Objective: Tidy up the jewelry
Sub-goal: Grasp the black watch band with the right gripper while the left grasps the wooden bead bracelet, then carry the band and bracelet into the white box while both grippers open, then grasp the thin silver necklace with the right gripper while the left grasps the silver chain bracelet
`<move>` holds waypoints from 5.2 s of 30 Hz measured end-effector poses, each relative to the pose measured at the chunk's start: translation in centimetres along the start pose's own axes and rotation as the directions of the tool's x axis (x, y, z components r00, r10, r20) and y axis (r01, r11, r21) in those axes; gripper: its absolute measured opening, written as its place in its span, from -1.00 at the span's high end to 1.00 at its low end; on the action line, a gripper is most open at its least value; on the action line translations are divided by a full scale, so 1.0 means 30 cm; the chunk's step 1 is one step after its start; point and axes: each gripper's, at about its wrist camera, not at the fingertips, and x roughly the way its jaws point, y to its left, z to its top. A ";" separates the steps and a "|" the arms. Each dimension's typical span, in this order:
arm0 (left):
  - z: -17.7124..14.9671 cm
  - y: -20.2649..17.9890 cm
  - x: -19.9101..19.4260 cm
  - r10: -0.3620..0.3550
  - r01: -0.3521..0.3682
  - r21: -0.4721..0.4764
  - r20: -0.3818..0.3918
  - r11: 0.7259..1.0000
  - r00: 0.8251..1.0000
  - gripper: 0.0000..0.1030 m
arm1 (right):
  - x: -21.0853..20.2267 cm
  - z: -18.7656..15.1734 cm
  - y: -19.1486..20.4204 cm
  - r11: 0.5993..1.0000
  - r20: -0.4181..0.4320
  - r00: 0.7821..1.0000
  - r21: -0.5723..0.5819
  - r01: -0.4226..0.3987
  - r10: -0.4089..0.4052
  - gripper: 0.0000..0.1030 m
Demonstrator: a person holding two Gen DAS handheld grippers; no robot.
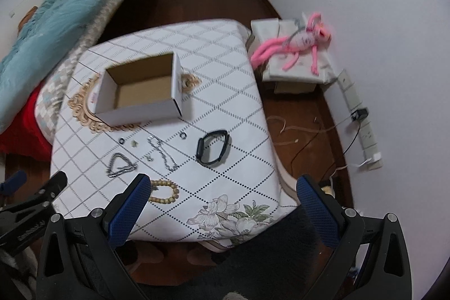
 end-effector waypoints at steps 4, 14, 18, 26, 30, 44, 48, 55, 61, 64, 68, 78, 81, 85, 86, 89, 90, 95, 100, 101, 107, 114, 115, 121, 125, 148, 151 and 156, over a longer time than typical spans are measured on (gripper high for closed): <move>-0.026 -0.018 0.149 -0.025 0.026 0.022 -0.070 0.999 0.997 -0.99 | 0.155 -0.006 -0.022 1.000 -0.051 0.999 0.019 0.008 -0.007 -0.99; -0.086 -0.064 0.399 -0.104 0.108 0.003 -0.221 0.994 0.970 -0.59 | 0.463 -0.051 -0.096 0.995 -0.191 0.981 0.096 0.003 0.016 -0.77; -0.089 -0.084 0.419 -0.102 0.106 0.006 -0.210 0.994 0.972 -0.50 | 0.524 -0.045 -0.101 0.994 -0.213 0.977 0.110 0.006 0.018 -0.75; -0.086 -0.130 0.376 -0.075 0.088 0.085 -0.137 0.992 0.988 0.83 | 0.580 -0.001 -0.105 0.991 -0.209 0.977 0.136 -0.006 0.035 -0.70; -0.082 -0.130 0.366 -0.060 0.070 0.096 -0.104 0.993 0.993 0.87 | 0.609 0.019 -0.108 0.988 -0.200 0.979 0.156 -0.014 0.045 -0.62; 0.000 -0.050 0.296 -0.033 0.032 0.092 0.018 0.995 0.999 0.87 | 0.694 0.020 -0.056 0.984 -0.109 0.991 0.170 -0.059 0.079 0.86; 0.014 -0.052 0.243 -0.043 0.039 0.083 0.051 0.996 0.998 0.87 | 0.671 -0.007 -0.013 0.988 -0.091 0.993 0.138 -0.065 0.078 0.88; 0.065 -0.034 0.127 -0.097 0.090 0.071 0.111 0.993 0.989 0.87 | 0.569 -0.021 0.029 0.987 -0.033 0.992 0.107 -0.121 0.125 0.88; 0.158 -0.017 0.014 -0.163 0.155 0.058 0.168 0.986 0.972 0.87 | 0.456 0.034 0.085 0.971 0.016 0.975 0.089 -0.224 0.223 0.89; 0.237 -0.008 -0.013 -0.206 0.199 0.053 0.179 0.979 0.962 0.87 | 0.404 0.097 0.118 0.960 0.044 0.962 0.069 -0.272 0.269 0.89; 0.354 -0.009 -0.023 -0.230 0.220 0.069 0.191 0.973 0.954 0.87 | 0.369 0.203 0.175 0.948 0.064 0.946 0.022 -0.318 0.316 0.89; 0.455 0.041 0.022 -0.260 0.254 0.056 0.172 0.966 0.950 0.87 | 0.404 0.382 0.262 0.952 0.047 0.951 -0.046 -0.304 0.306 0.89; 0.436 0.053 0.073 -0.256 0.252 0.048 0.134 0.967 0.957 0.87 | 0.406 0.370 0.267 0.951 0.045 0.951 -0.058 -0.303 0.306 0.89; 0.464 0.055 0.119 -0.244 0.242 0.037 0.113 0.970 0.963 0.87 | 0.444 0.378 0.276 0.953 0.026 0.955 -0.071 -0.294 0.296 0.89; 0.474 0.055 0.125 -0.244 0.242 0.036 0.108 0.970 0.964 0.87 | 0.451 0.386 0.282 0.953 0.020 0.955 -0.073 -0.295 0.297 0.89; 0.516 0.050 0.146 -0.248 0.245 0.048 0.096 0.968 0.964 0.87 | 0.475 0.417 0.314 0.951 -0.004 0.956 -0.099 -0.294 0.295 0.89; 0.529 0.047 0.153 -0.253 0.249 0.053 0.087 0.967 0.964 0.86 | 0.485 0.427 0.328 0.950 -0.014 0.956 -0.110 -0.292 0.292 0.89; 0.581 0.049 0.178 -0.220 0.219 0.025 0.071 0.975 0.973 0.70 | 0.560 0.474 0.400 0.940 -0.106 0.953 -0.168 -0.298 0.283 0.84; 0.567 0.089 0.176 -0.134 0.137 -0.014 0.116 0.991 0.984 -0.32 | 0.605 0.493 0.423 0.945 -0.145 0.957 -0.176 -0.277 0.253 -0.07; 0.554 0.096 0.173 -0.106 0.109 -0.015 0.134 0.994 0.985 -0.40 | 0.594 0.492 0.419 0.945 -0.134 0.958 -0.174 -0.276 0.255 -0.11; 0.475 0.102 0.218 0.006 -0.005 -0.001 0.163 1.000 0.987 -1.00 | 0.536 0.449 0.375 0.976 -0.044 0.993 -0.186 -0.116 0.110 -0.79; 0.399 0.082 0.282 0.043 -0.043 -0.003 0.150 0.999 0.988 -1.00 | 0.559 0.388 0.345 0.980 -0.016 1.000 -0.199 -0.022 0.019 -0.96; 0.394 0.082 0.282 0.039 -0.038 -0.010 0.150 0.999 0.988 -1.00 | 0.560 0.380 0.346 0.979 -0.016 1.000 -0.203 -0.022 0.019 -0.96; 0.366 0.082 0.232 0.023 -0.014 -0.050 0.185 0.999 0.982 -1.00 | 0.539 0.352 0.341 0.981 0.002 1.000 -0.193 -0.023 0.024 -0.96; 0.354 0.081 0.167 0.024 -0.011 -0.060 0.223 0.998 0.974 -1.00 | 0.487 0.334 0.323 0.984 0.035 0.999 -0.176 -0.030 0.037 -0.96; 0.188 0.082 -0.070 -0.027 0.049 -0.069 0.295 0.996 0.955 -1.00 | 0.109 0.184 0.214 0.992 0.211 0.971 -0.076 -0.100 0.114 -0.96; 0.139 0.094 0.010 -0.005 0.025 -0.077 0.240 0.997 0.971 -1.00 | 0.174 0.135 0.217 0.992 0.156 0.982 -0.077 -0.099 0.110 -0.96; 0.073 0.126 0.160 0.039 -0.027 -0.088 0.137 0.996 0.990 -0.99 | 0.365 0.036 0.212 0.984 0.008 0.985 -0.043 -0.171 0.171 -0.57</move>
